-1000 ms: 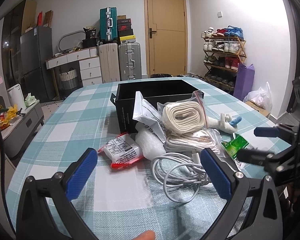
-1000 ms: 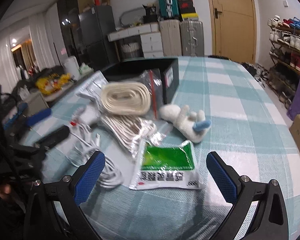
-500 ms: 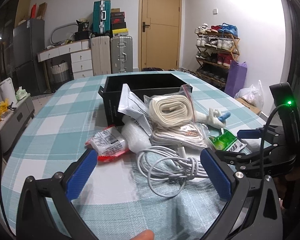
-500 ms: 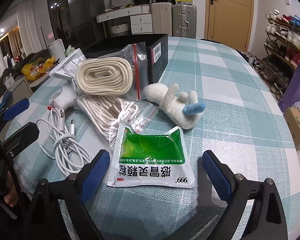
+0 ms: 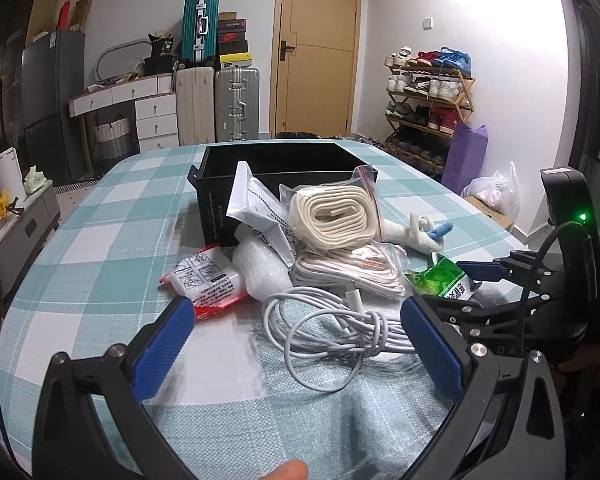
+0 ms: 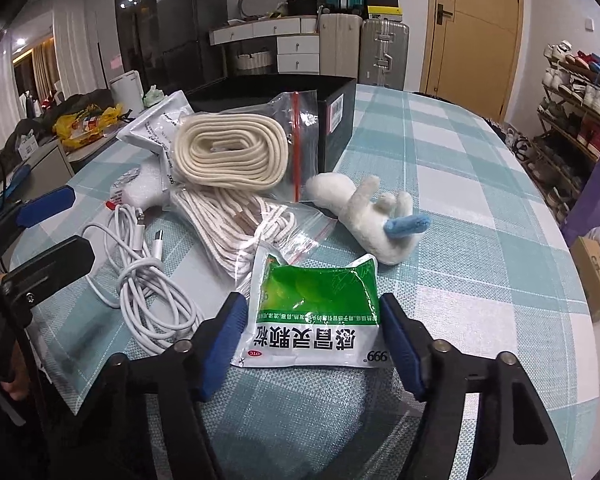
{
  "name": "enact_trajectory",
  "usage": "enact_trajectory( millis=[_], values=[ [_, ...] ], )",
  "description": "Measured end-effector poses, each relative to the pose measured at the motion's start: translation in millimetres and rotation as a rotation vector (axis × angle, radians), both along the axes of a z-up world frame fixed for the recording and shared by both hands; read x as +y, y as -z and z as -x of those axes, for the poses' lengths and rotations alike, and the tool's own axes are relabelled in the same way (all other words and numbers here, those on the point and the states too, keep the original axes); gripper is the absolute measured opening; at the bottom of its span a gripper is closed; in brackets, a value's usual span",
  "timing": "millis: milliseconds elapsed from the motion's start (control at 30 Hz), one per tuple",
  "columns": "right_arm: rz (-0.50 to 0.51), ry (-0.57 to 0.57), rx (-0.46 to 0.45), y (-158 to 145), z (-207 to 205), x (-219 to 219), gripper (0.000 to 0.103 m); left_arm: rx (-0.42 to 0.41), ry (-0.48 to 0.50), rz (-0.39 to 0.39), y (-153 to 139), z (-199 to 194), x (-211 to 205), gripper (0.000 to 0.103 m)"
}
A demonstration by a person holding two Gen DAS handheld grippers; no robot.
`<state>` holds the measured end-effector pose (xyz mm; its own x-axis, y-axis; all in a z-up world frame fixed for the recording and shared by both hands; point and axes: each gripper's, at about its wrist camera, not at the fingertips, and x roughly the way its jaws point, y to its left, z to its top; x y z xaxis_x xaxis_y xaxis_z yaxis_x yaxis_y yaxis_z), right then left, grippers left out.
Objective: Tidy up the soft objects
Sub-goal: 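Lower the right gripper onto the green medicine packet and close it, then lower the left gripper onto the coiled white cable and close it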
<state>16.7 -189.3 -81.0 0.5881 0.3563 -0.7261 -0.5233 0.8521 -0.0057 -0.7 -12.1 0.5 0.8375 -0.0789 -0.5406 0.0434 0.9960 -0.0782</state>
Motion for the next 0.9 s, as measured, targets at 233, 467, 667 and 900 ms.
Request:
enact_trajectory(
  millis=[233, 467, 667, 900],
  values=[
    [-0.020, -0.001, -0.004, -1, 0, -3, 0.056, 0.044, 0.037, 0.047, 3, -4, 0, 0.103],
    [-0.030, -0.008, -0.007, 0, 0, -5, 0.055, 0.124, 0.041, 0.090, 12, -18, -5, 0.103],
    [-0.032, -0.012, -0.008, 0, 1, -5, 0.055, 0.177, 0.042, 0.069, 21, -25, -12, 0.103],
    [-0.038, -0.021, -0.008, 0, 2, -5, 0.055, 0.190, 0.098, 0.099, 23, -25, -14, 0.086]
  ],
)
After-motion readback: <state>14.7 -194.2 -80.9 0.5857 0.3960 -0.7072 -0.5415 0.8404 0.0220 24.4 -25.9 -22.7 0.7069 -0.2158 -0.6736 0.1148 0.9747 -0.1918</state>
